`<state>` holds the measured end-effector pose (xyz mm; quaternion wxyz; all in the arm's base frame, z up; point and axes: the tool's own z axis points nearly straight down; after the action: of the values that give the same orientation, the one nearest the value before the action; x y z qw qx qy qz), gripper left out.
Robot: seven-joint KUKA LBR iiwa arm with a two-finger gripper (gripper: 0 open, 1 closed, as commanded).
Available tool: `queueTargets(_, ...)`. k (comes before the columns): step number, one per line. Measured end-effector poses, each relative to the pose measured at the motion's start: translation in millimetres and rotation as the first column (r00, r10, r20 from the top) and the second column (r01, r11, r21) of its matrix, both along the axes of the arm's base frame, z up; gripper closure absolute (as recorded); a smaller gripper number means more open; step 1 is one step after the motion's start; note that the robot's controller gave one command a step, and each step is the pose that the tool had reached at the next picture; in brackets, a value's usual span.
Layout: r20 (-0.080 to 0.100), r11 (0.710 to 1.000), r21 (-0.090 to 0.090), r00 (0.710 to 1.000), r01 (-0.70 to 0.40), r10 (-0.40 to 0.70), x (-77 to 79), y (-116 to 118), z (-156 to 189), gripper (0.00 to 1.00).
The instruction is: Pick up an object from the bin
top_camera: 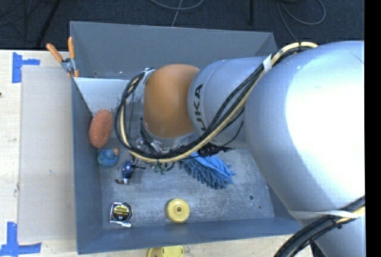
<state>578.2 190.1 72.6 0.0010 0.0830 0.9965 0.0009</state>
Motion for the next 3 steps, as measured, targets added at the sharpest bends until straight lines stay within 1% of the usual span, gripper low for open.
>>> queueTargets(1,0.000,1.000,-0.002,1.000,0.002,-0.002,0.2,-1,0,1.00)
queueTargets(2,-0.011,1.000,-0.005,1.000,0.007,-0.007,-5.8,-6,36,1.00)
queueTargets(3,0.004,1.000,0.000,1.000,0.023,-0.023,13.3,7,69,1.00)
